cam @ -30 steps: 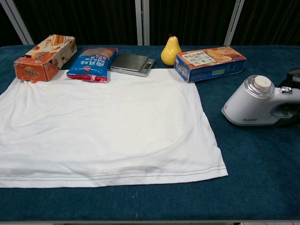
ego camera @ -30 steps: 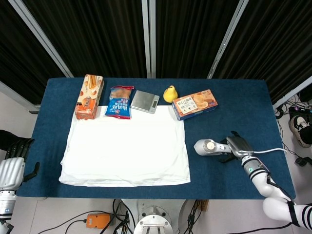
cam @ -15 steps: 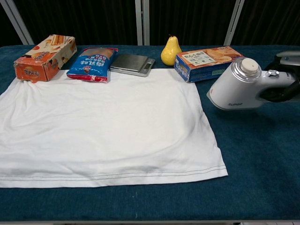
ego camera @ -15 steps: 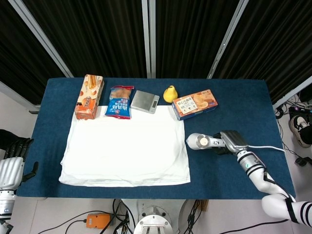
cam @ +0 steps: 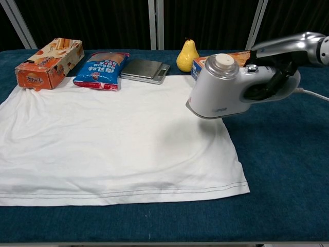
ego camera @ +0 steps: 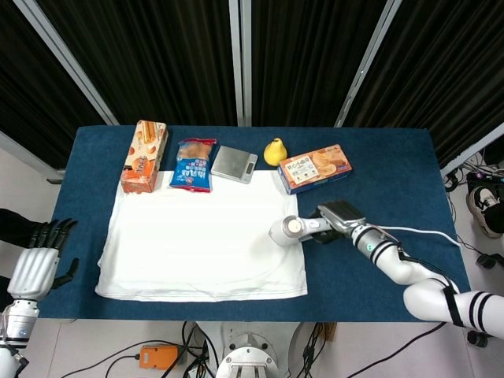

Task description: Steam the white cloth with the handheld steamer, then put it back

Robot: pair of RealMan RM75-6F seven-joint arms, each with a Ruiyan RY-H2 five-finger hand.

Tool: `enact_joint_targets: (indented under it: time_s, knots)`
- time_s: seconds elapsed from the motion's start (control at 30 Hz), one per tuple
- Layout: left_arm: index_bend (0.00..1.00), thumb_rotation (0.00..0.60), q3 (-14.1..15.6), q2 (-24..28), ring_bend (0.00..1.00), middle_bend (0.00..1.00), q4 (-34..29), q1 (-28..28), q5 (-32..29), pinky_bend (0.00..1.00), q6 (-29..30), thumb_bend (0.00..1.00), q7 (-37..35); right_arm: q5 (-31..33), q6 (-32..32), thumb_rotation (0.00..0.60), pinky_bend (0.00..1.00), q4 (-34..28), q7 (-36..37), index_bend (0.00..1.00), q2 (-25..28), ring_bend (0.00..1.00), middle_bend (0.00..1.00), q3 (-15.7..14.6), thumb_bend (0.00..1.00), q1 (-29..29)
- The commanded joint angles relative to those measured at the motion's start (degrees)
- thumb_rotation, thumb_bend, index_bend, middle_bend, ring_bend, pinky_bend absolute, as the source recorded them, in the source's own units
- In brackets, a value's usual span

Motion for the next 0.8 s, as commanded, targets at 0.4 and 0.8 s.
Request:
enact_joint_targets:
  time_s: [0.4,0.8]
  knots:
    - [0.09,0.600,1.45,-9.03,0.00,0.07,1.08,-11.63,6.34,0.00,-13.10,0.38,1.18,19.89,3.36,0.600,0.59,3.22,-11.73,0.98,-4.71,0.90,0.90,-5.50,0.62,15.38]
    - [0.06,0.176,3.55,-12.44,0.00,0.04,1.16,-15.23,2.41,0.00,-21.75,0.37,4.68,28.60,8.92,0.600,0.58,4.23,-18.32,0.98,-9.53,0.90,0.90,-8.97,0.62,19.99]
